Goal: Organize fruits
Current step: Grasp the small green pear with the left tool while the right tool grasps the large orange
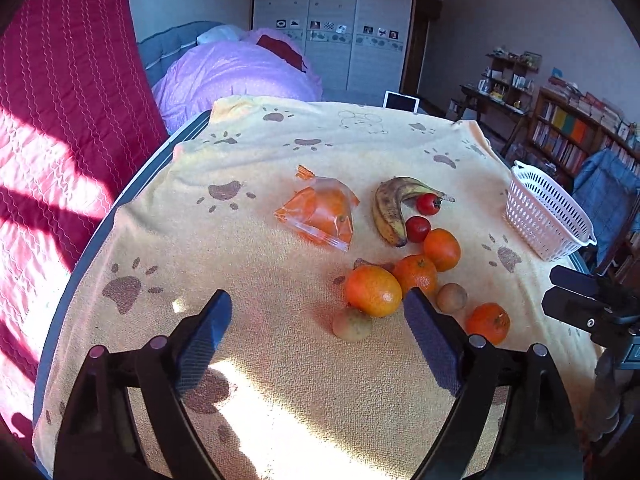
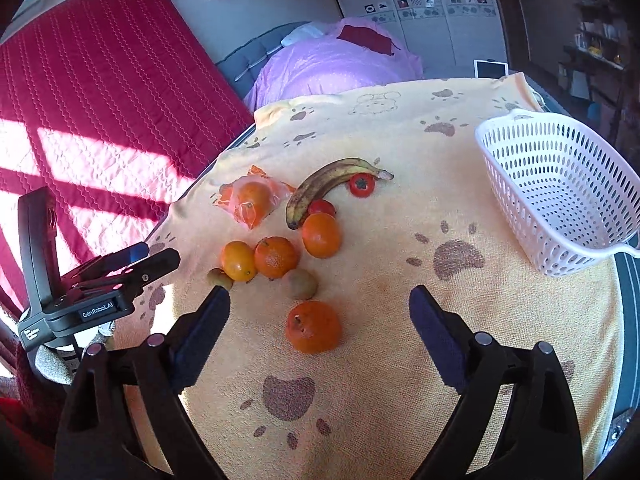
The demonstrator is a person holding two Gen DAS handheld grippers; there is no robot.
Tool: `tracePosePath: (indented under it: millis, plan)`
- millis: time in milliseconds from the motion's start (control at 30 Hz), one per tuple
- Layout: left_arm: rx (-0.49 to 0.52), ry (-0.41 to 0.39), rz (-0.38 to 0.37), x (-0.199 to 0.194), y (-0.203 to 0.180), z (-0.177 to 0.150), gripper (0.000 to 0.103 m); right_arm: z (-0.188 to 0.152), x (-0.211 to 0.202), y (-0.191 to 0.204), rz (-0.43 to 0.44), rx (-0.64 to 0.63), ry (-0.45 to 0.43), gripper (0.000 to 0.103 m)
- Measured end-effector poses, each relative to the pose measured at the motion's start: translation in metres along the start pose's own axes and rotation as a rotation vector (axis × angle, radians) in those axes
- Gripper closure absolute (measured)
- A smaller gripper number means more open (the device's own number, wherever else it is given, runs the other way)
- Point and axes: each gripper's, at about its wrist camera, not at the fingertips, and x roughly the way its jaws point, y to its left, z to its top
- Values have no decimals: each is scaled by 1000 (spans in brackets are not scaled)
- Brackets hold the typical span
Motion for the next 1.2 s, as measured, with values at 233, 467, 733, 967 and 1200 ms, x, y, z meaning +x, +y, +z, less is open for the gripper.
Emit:
tracePosePath:
  millis: [233,467,733,967,1200]
  plan:
    - [44,90,-19,29,-12,-15,39,-8,25,9,-40,-61,54,32]
    - [57,164,-38,49,-16,-18,57,-11,32,7,-39,-66,70,32]
    - [78,170,-43,54,-20,-20,71,-10,46,8,-45,-71,99,37]
    - [67,140,-72,49,-19,-20,74,-13,57,3,-48,-53,139,47]
    - [52,51,-98,31,-16,-22,74,-16,62,6,-43,-73,166,62]
